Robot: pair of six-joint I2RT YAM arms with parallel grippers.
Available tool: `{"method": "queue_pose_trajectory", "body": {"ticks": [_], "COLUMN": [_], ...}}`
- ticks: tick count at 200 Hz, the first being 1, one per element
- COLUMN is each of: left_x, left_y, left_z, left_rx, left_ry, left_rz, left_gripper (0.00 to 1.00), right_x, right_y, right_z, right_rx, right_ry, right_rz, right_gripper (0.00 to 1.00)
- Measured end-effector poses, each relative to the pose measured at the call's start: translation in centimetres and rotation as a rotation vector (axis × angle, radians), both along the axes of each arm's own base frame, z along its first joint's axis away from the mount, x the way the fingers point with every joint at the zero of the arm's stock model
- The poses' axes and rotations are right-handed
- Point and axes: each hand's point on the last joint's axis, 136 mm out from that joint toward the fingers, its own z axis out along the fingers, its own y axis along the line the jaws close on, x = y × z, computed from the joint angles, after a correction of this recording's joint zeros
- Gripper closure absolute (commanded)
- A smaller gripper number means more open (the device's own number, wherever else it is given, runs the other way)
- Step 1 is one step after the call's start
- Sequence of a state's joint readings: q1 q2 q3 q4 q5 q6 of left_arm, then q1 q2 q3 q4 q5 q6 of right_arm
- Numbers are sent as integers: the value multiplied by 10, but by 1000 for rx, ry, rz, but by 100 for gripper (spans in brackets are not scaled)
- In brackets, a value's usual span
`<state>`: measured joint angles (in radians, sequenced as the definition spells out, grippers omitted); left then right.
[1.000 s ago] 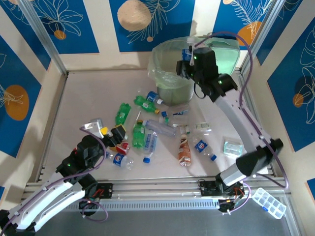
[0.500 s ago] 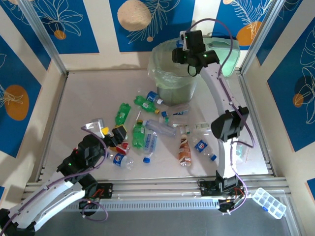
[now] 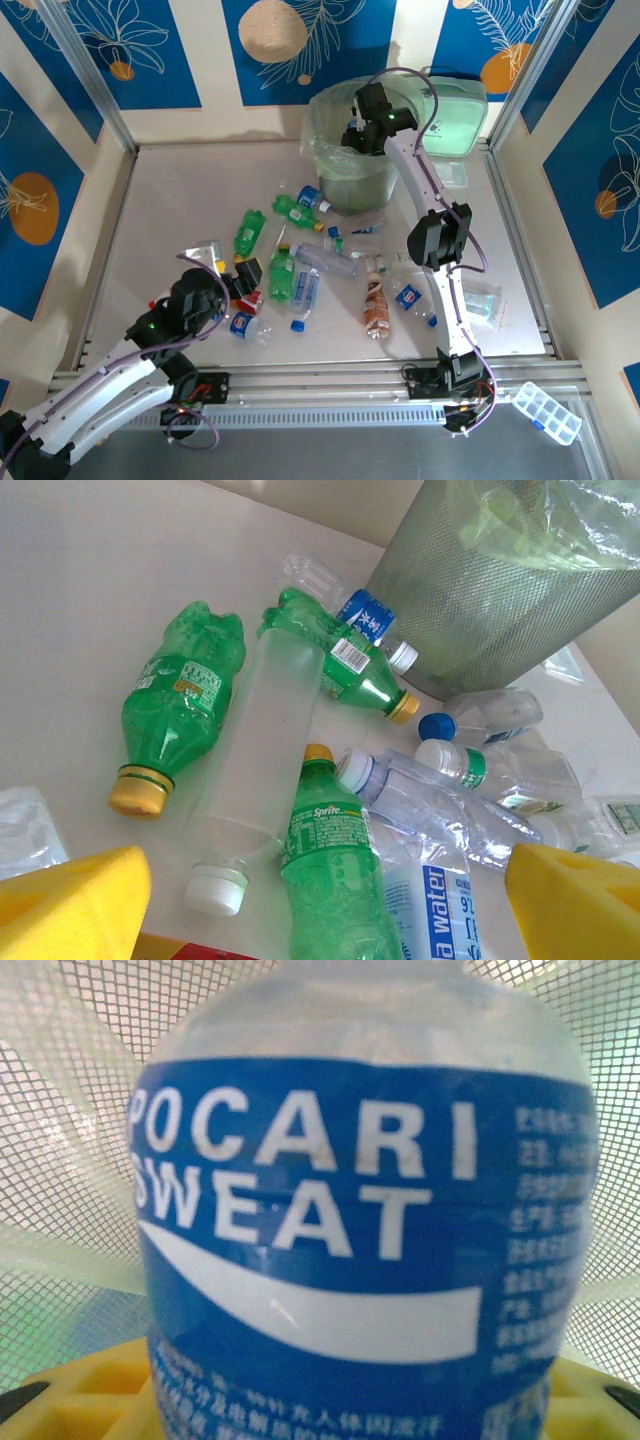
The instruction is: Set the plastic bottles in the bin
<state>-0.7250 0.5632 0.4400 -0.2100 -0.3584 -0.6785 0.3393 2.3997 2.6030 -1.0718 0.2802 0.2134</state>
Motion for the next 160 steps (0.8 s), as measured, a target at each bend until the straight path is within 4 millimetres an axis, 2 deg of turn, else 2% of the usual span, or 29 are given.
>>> {"method": "queue_pose_trajectory", "body": {"ticks": [43, 116, 147, 160], "left_x": [0, 0, 1, 1], "left_y": [0, 1, 1, 1], "left_z": [-3, -1, -1, -1], "left_rx": [10, 12, 13, 13], "left_ry": [11, 10, 8, 8], "left_rz": [1, 5, 8, 9], "left_gripper": [9, 9, 9, 9], "right_x": [-1, -3, -7, -10], "right_y": [1, -2, -3, -5], "right_z": [0, 0, 19, 35], "right_rx": [-18, -18, -1, 15], "right_ry": [-2, 5, -19, -44], "right_rz": [12, 12, 11, 9], "right_gripper": [29, 29, 28, 23]}}
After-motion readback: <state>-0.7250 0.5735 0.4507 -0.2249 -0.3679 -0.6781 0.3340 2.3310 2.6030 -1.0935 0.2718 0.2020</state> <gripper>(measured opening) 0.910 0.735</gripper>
